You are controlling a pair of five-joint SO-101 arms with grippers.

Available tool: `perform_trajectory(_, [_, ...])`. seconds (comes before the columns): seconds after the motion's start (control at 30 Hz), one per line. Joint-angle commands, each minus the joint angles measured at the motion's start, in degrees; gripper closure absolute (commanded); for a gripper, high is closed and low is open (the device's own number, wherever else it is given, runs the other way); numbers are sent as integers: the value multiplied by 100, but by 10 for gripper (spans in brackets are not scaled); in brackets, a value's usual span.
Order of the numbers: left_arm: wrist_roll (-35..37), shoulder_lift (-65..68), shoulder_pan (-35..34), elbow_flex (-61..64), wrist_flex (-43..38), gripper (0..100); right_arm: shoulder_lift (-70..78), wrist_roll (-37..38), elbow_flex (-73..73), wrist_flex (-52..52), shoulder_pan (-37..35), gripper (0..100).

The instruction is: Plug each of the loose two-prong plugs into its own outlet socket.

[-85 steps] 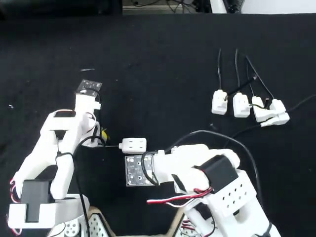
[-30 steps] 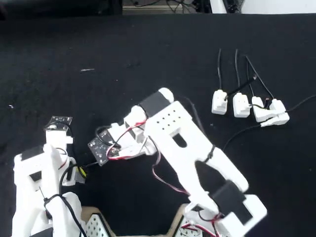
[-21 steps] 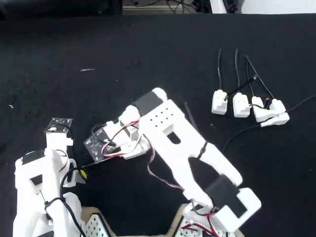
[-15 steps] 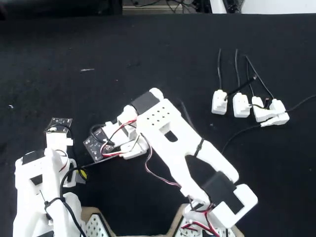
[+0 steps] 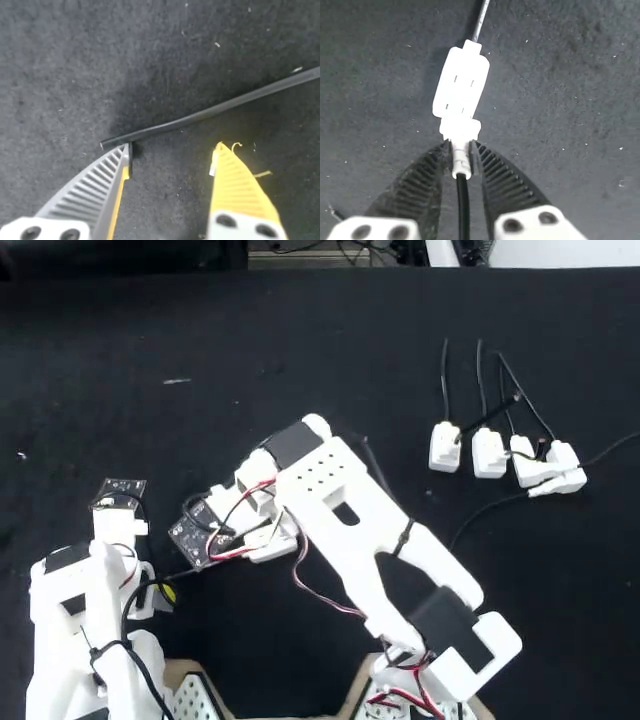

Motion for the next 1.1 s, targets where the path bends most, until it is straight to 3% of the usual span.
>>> perform_trajectory(0.0, [0,-9,-13,75,-141,740,-31,53,-365,-88,-62,988])
perform_trajectory(1.07, [0,-9,-13,75,-141,740,391,343,-462,-44,246,988])
